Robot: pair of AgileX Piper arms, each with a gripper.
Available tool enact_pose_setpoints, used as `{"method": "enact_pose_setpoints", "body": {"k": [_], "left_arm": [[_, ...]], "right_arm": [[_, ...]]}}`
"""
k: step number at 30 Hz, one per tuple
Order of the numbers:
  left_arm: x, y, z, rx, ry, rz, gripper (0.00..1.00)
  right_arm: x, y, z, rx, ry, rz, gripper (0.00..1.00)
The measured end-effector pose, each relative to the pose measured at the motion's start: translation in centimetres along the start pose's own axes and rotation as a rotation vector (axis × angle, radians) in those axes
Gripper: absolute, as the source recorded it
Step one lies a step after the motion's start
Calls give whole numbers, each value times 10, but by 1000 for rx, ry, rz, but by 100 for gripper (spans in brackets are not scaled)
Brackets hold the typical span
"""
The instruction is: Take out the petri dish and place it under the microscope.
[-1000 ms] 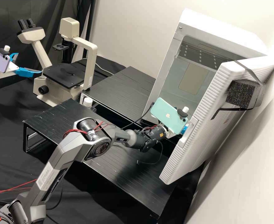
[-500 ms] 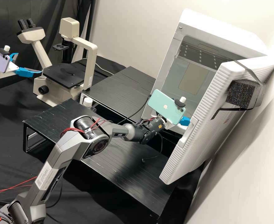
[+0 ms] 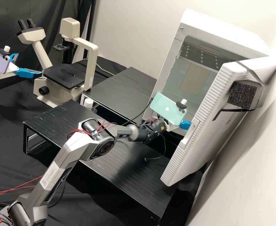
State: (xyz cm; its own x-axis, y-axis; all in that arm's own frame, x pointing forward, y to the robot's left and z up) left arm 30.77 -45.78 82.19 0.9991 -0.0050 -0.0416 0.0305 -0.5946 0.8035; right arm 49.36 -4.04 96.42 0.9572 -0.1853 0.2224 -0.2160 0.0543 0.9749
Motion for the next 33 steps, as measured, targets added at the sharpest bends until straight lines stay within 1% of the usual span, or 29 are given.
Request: {"method": "enact_pose_setpoints", "body": {"k": [6, 19, 22, 24, 26, 28, 31, 33], "left_arm": [[0, 0, 0, 0, 0, 0, 100], [0, 0, 0, 0, 0, 0, 100], [0, 0, 0, 0, 0, 0, 100], [0, 0, 0, 0, 0, 0, 100], [0, 0, 0, 0, 0, 0, 100], [0, 0, 0, 0, 0, 0, 100], [0, 0, 0, 0, 0, 0, 100], [0, 0, 0, 0, 0, 0, 100]], "right_arm": [[10, -4, 4, 3, -26, -24, 100], [18, -4, 5, 11, -33, -24, 100], [18, -6, 4, 21, -27, -47, 100], [18, -7, 5, 50, -19, -75, 100], [17, -8, 5, 62, -4, -106, 100], [16, -6, 3, 42, 7, -124, 100], [14, 0, 0, 37, -6, -124, 100], [12, 2, -1, 31, -31, -131, 100]]}}
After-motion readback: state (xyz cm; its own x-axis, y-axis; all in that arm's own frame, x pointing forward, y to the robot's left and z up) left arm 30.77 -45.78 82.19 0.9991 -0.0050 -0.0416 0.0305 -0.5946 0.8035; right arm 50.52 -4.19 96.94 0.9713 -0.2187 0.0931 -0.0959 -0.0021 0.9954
